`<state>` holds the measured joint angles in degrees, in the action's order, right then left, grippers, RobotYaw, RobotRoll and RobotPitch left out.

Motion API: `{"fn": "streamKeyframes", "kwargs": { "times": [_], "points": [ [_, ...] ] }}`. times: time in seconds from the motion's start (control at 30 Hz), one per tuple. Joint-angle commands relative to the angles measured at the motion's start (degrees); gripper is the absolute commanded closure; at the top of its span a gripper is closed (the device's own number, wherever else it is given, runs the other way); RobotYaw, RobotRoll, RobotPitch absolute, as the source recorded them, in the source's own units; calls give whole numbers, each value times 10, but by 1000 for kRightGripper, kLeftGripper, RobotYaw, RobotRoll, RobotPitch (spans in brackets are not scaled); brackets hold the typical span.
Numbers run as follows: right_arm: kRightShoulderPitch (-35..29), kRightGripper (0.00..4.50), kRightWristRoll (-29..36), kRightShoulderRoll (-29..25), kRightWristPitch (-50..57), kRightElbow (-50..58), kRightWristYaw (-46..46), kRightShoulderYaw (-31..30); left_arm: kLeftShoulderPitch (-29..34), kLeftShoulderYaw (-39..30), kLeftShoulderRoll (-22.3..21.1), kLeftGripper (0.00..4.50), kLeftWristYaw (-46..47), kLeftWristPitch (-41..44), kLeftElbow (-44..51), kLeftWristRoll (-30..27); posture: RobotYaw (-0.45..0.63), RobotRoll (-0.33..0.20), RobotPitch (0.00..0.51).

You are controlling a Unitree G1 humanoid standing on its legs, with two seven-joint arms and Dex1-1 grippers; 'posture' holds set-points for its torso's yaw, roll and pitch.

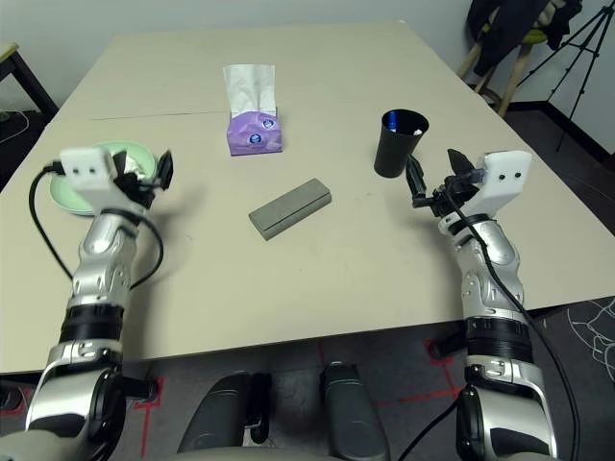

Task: Organize and tidy the items on the table.

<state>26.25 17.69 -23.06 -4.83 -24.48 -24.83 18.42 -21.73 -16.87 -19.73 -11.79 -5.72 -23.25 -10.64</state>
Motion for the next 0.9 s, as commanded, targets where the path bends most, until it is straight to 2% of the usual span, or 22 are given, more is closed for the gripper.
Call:
{"fn": "streamKeyframes", "kwargs": {
  "times": [0.03, 0.27, 0.57, 0.9],
  "points": [
    [23, 37, -9, -19, -14, -43, -9, -1, 17, -13, -22, 0, -29, 4, 35, -22, 0, 0, 93],
    [53, 37, -5, -25, -25, -90, -38, -6, 43, -33, -52, 0, -44, 26, 65, -38, 10, 0, 98],
    [27, 37, -11, 9, -33, -63, 14, -5, 42, -40, -56, 0, -42, 50, 66, -45, 7, 0, 98],
    [24, 37, -28, 9, -39, -57, 44, -7, 26, -42, -51, 0, -33, 45, 48, -42, -1, 0, 101]
  ]
}}
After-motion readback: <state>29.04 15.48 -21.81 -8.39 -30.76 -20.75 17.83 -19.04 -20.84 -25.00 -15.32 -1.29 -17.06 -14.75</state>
